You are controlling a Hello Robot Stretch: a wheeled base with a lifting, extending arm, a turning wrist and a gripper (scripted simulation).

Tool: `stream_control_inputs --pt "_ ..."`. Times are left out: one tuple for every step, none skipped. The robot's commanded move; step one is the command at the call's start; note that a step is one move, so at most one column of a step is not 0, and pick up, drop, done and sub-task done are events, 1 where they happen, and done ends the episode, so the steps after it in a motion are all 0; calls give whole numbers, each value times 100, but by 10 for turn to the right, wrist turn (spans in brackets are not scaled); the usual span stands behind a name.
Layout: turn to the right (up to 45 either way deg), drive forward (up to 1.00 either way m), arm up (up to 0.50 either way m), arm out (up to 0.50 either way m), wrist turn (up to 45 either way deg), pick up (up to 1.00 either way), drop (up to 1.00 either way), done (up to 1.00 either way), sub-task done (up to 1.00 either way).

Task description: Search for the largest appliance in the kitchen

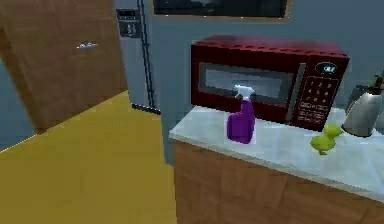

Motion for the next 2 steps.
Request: stream_control_inputs --pt "-420 0 0 0 0 0 0 0 0" --pt "0 80 0 0 0 0 0 0 0"
